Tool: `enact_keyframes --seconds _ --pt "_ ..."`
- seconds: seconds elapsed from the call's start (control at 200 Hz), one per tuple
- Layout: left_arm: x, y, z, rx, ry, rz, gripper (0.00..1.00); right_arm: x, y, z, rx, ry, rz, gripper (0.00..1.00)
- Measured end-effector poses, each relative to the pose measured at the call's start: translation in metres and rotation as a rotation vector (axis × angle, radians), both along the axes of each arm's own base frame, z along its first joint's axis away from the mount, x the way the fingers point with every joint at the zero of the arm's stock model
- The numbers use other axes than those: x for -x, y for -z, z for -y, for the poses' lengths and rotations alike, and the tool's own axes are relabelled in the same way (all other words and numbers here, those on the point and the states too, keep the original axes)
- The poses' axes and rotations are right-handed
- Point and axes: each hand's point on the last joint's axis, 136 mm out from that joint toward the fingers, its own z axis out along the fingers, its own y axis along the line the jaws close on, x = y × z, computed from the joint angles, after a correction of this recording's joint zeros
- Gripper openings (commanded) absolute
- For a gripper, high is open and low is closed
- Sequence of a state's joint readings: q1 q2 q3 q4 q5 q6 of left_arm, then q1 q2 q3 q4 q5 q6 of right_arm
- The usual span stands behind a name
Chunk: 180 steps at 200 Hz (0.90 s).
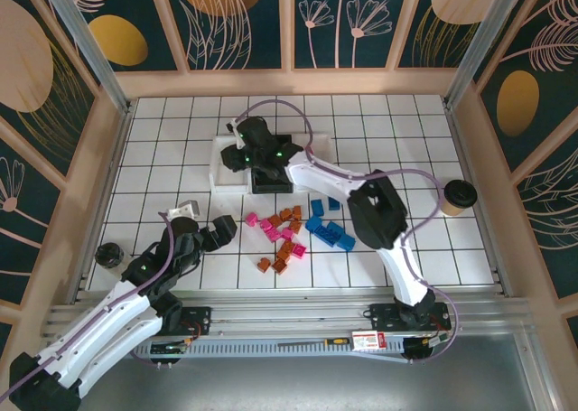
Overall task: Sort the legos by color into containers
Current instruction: Place the lego in the container, then pick up the lego from the middle-left of the table.
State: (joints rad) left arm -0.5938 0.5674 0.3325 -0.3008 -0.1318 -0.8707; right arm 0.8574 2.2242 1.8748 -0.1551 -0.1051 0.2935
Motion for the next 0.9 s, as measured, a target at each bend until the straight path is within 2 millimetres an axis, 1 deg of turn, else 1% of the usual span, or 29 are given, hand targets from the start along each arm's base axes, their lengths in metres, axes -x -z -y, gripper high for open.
enact_keyframes --seconds 0.055,0.105,0.15,0.205,0.26,0.34,0.45,0.531,0.606,0.711,0.806,0.901 --pt "0.001 0.002 0.000 0.000 0.002 -0.006 0.99 -0.012 0.015 -0.007 0.013 0.006 -0.020 0.21" --pt "0.001 0.002 0.001 0.004 0.006 -0.009 0.99 -0.019 0.027 -0.011 0.022 0.010 -0.036 0.24" --pt "0.002 0.003 0.002 0.006 0.011 -0.013 0.98 -0.024 0.034 -0.014 0.028 0.015 -0.052 0.29" --pt "0.002 0.004 0.002 0.005 0.014 -0.018 0.99 -0.029 0.039 -0.019 0.023 0.023 -0.068 0.40" --pt "0.003 0.005 0.003 0.004 0.016 -0.023 0.98 -0.031 0.040 -0.021 0.024 0.020 -0.071 0.48" --pt "0.003 0.007 0.004 0.003 0.023 -0.031 0.99 -0.031 0.036 -0.022 0.010 0.030 -0.087 0.54" --pt "0.004 0.008 0.007 0.010 0.037 -0.038 0.98 -0.032 0.027 -0.024 -0.006 0.031 -0.081 0.57" --pt "0.005 0.008 0.011 0.016 0.062 -0.043 0.94 -0.030 0.028 -0.022 -0.006 0.032 -0.082 0.57" --pt "0.007 0.011 0.016 0.013 0.096 -0.054 0.91 -0.019 0.031 -0.009 0.009 0.037 -0.095 0.58" --pt "0.009 0.020 0.022 -0.006 0.137 -0.087 0.87 0.003 0.025 0.018 0.005 0.050 -0.114 0.58" --pt "0.014 0.026 0.033 -0.022 0.186 -0.103 0.85 0.021 0.007 0.047 -0.035 0.069 -0.109 0.59" --pt "0.028 0.030 0.056 -0.055 0.287 -0.113 0.82 0.033 -0.012 0.077 -0.087 0.099 -0.089 0.59"
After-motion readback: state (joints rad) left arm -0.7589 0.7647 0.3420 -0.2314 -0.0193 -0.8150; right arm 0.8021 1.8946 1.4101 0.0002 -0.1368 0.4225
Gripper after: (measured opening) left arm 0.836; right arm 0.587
